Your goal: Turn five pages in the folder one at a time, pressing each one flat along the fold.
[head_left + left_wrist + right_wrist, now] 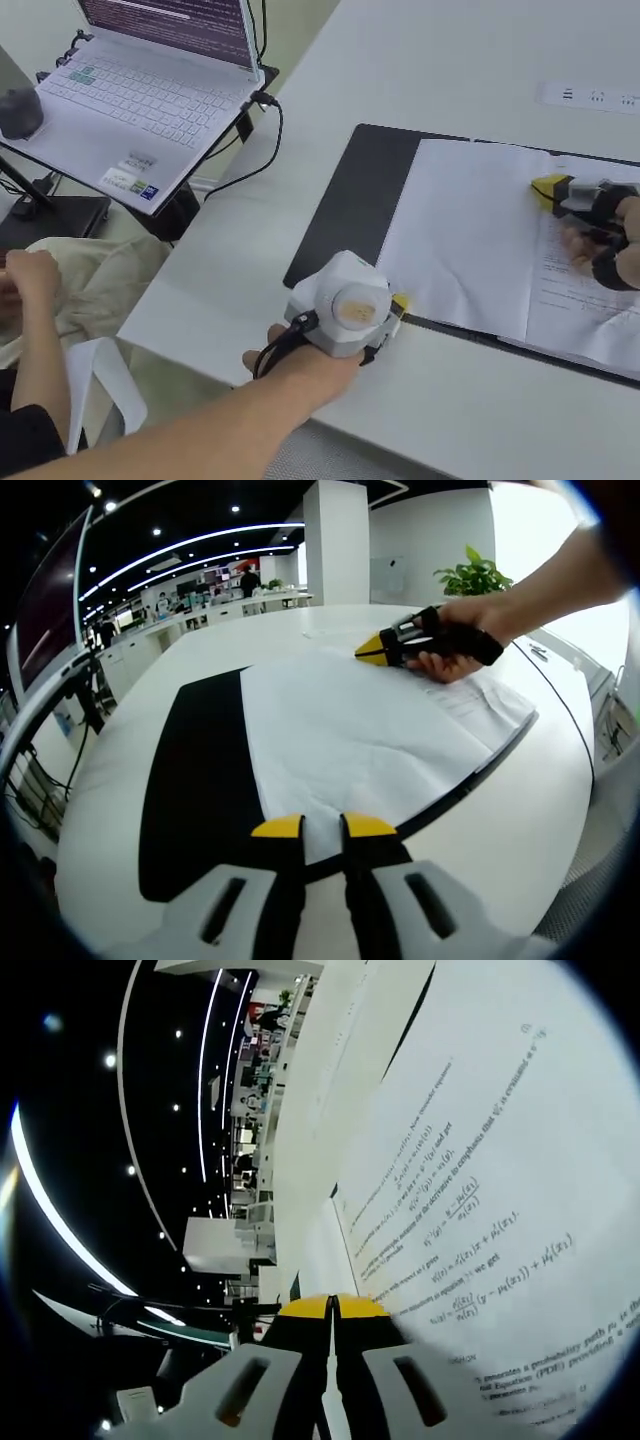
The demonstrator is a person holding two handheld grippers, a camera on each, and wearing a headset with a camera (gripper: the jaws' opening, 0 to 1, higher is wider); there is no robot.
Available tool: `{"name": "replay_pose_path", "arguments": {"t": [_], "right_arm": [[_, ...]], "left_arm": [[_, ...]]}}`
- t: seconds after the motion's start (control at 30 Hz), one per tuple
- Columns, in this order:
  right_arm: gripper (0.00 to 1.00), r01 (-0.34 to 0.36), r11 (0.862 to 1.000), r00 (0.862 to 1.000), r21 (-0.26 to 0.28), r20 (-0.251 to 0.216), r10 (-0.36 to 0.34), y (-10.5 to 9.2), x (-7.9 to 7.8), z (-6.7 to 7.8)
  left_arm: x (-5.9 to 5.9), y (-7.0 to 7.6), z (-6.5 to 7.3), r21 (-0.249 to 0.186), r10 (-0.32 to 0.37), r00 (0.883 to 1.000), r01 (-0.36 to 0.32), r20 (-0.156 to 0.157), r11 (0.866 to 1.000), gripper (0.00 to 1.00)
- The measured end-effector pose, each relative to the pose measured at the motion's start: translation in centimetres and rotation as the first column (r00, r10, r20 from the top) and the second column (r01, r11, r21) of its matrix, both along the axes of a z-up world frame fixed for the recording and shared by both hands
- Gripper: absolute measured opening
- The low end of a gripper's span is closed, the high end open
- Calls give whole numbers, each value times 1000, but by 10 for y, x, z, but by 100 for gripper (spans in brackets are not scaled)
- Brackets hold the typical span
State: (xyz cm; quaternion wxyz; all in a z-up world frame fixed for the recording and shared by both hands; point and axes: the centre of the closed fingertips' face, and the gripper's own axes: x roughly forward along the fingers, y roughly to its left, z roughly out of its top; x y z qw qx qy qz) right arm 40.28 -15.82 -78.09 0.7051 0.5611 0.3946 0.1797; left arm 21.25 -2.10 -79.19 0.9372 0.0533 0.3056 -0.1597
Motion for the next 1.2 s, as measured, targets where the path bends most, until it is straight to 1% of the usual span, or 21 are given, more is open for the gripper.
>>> {"name": "replay_pose_path", "arguments": {"t": [0.1, 0.13, 0.23, 0.47, 0.53, 0.6, 0.67, 0.73, 0.83, 1.13, 1.2], "right_arm": [[0, -5, 1000, 1000, 6, -4, 5, -1, -6, 0], [0, -13, 1000, 1000, 4, -3, 13, -1, -11, 0], [0, -24, 1000, 1000, 5, -5, 24, -2, -19, -1], [0, -45, 998, 999, 33, -15, 46, -3, -46, 0], [0, -53, 998, 999, 35, -9, 54, -3, -54, 2], [0, -82, 995, 996, 54, -25, 84, 0, -65, 1], [0, -100, 994, 995, 52, -17, 101, 2, -74, 1], [0, -95, 994, 995, 61, -24, 97, 2, -80, 0], [0, -96, 993, 995, 62, -28, 98, 2, -87, 0], [0, -120, 991, 992, 52, -37, 122, 1, -125, -2], [0, -123, 991, 991, 52, -40, 125, 0, -129, -4]], "left_arm": [[0, 0, 0, -1, 1, 1000, -1, 0, 1000, 12], [0, 0, 0, 0, -1, 1000, 1, 0, 1000, 12], [0, 0, 0, -1, -1, 1000, 1, 0, 1000, 12], [-1, -1, 2, -9, 3, 1000, -3, 6, 1000, 12], [-1, -1, 2, -9, 2, 1000, -2, 7, 1000, 12], [-1, -1, 3, -12, 3, 1000, -3, 7, 1000, 12], [-1, -1, 3, -13, 4, 1000, -4, 8, 1000, 12], [-1, -1, 3, -12, 4, 1000, -4, 7, 1000, 12], [-2, -1, 3, -12, 4, 1000, -4, 6, 1000, 12], [-2, -1, 4, -17, 5, 1000, -5, 14, 1000, 12], [-2, -1, 4, -17, 2, 1000, -2, 15, 1000, 12]]}}
